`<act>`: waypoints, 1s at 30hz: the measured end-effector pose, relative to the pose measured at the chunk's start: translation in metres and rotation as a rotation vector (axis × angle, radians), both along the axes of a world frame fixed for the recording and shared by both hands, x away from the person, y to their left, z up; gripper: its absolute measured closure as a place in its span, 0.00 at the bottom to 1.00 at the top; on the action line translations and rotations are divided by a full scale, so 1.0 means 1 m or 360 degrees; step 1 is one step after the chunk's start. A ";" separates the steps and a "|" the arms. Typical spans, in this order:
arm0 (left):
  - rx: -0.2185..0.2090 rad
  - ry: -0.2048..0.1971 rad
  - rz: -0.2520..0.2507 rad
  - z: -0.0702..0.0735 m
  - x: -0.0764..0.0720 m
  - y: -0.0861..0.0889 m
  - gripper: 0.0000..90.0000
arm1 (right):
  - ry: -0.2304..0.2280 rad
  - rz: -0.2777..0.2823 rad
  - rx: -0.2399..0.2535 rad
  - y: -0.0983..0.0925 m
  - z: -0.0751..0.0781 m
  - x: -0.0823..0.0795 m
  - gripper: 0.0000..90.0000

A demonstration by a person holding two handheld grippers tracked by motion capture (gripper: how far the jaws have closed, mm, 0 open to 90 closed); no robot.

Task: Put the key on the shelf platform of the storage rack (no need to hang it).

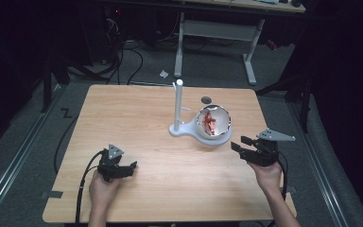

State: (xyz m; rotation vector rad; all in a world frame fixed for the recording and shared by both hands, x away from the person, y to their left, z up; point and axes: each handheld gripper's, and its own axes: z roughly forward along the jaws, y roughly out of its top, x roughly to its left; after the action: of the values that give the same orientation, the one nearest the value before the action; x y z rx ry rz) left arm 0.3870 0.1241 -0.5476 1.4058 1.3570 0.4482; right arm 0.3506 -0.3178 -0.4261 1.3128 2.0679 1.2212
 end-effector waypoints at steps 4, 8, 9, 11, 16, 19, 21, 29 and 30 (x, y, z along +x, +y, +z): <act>0.0001 0.0000 0.0000 0.000 0.000 0.000 0.23 | 0.0015 0.0020 0.0013 0.006 -0.008 0.000 0.51; 0.0000 0.0000 0.0000 0.000 0.000 0.000 0.23 | 0.0053 0.0041 0.0030 0.011 -0.018 -0.001 0.51; 0.0001 0.0000 0.0000 0.000 0.000 0.000 0.23 | 0.0053 0.0041 0.0030 0.011 -0.018 -0.001 0.51; 0.0001 0.0000 0.0000 0.000 0.000 0.000 0.23 | 0.0065 0.0052 0.0010 0.016 -0.025 -0.001 0.51; 0.0001 0.0000 0.0000 0.000 0.000 0.000 0.23 | 0.0082 0.0069 -0.0008 0.024 -0.037 -0.001 0.51; 0.0001 0.0000 0.0000 0.000 0.000 0.000 0.23 | 0.0103 0.0100 -0.0074 0.033 -0.051 -0.001 0.51; 0.0002 0.0000 0.0000 0.000 0.000 0.000 0.23 | 0.0132 0.0111 -0.0078 0.037 -0.061 -0.001 0.51; 0.0001 0.0000 0.0000 0.000 0.000 0.000 0.23 | 0.0169 0.0109 -0.0138 0.044 -0.082 0.000 0.50; 0.0001 0.0000 0.0000 0.000 0.000 0.000 0.23 | 0.0179 0.0106 -0.0137 0.044 -0.086 0.000 0.49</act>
State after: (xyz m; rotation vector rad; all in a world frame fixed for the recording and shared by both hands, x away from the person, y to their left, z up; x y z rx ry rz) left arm 0.3870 0.1240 -0.5477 1.4061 1.3568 0.4487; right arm 0.3509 -0.2736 -0.5118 1.3105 2.2334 1.0950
